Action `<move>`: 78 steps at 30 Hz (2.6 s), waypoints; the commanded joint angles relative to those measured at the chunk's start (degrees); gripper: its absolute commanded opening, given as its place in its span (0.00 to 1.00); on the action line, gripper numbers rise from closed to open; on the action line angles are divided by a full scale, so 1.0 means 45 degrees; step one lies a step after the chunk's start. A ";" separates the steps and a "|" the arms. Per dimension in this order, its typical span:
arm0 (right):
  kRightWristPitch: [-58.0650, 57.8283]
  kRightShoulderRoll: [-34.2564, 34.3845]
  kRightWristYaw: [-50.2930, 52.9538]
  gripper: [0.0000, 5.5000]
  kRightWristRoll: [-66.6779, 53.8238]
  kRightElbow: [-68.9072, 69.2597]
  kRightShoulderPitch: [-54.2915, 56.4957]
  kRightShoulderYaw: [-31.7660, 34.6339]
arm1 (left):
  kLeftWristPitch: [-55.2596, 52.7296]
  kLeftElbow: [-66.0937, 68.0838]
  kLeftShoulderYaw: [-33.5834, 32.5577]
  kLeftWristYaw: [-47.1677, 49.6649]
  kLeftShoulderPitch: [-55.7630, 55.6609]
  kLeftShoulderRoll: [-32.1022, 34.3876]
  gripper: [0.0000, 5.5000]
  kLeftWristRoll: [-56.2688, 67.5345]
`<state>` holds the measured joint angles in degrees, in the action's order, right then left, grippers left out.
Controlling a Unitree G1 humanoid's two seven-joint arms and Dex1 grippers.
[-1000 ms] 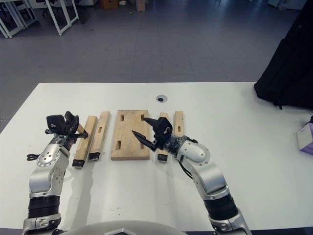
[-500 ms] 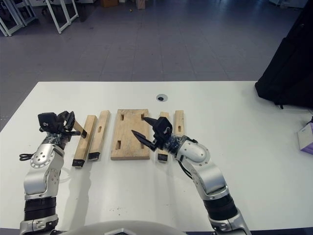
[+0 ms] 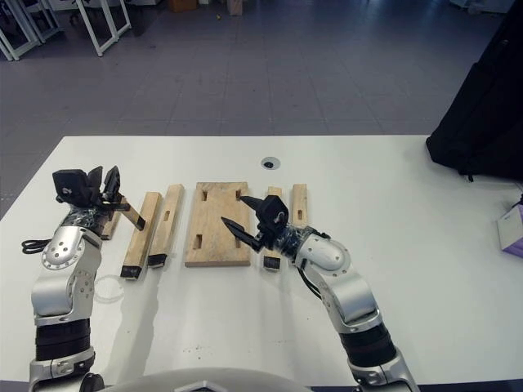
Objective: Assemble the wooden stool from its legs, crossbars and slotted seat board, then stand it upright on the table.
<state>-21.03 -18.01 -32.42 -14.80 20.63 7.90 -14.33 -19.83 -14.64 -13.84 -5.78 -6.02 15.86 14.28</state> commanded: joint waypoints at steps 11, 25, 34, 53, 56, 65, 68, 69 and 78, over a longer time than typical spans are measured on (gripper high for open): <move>0.0038 0.0303 0.0111 0.55 0.0189 -0.0251 0.0266 -0.0077 | -0.0549 0.2070 -0.0955 -0.0516 -0.3887 0.1337 0.27 0.0537; -0.0494 0.0435 0.0032 0.55 -0.0322 -0.0305 0.0528 0.0514 | 0.0722 0.5492 0.0239 -0.1308 -0.2505 0.0356 0.27 0.0083; -0.0535 0.0594 0.0336 0.55 -0.0482 -0.0376 0.0460 0.0937 | 0.0076 0.0718 0.0269 -0.0368 -0.2185 0.0489 0.40 -0.0187; -0.2322 0.1872 0.5033 0.55 0.1341 -0.0856 -0.0179 0.2037 | -0.0925 -0.3679 0.2670 0.1399 0.2108 -0.1719 0.59 -0.1873; -0.2470 0.1825 0.5003 0.55 0.1310 -0.0589 -0.0429 0.2185 | -0.0252 -0.4304 0.3025 0.1413 0.4216 -0.1855 0.59 -0.2307; -0.3018 0.1904 0.5049 0.55 0.1310 0.0120 -0.0888 0.1981 | -0.1372 -0.3687 0.2386 0.1166 0.5816 -0.1773 0.59 -0.2253; -0.3180 0.1845 0.4914 0.55 0.1259 0.0289 -0.1029 0.1873 | -0.1214 -0.3044 0.2347 0.1113 0.6287 -0.1726 0.59 -0.2420; -0.3227 0.1827 0.4899 0.55 0.1255 0.0316 -0.1037 0.1886 | -0.1226 -0.2796 0.2275 0.1039 0.6320 -0.1675 0.59 -0.2367; -0.3194 0.1811 0.4871 0.55 0.1397 0.0380 -0.1064 0.1821 | -0.1176 -0.1443 0.1937 0.0698 0.5857 -0.1276 0.59 -0.2359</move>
<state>-34.78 -9.75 -10.51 -8.94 21.91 3.17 -5.82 -24.32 -22.31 -4.98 -1.84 21.43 9.62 3.72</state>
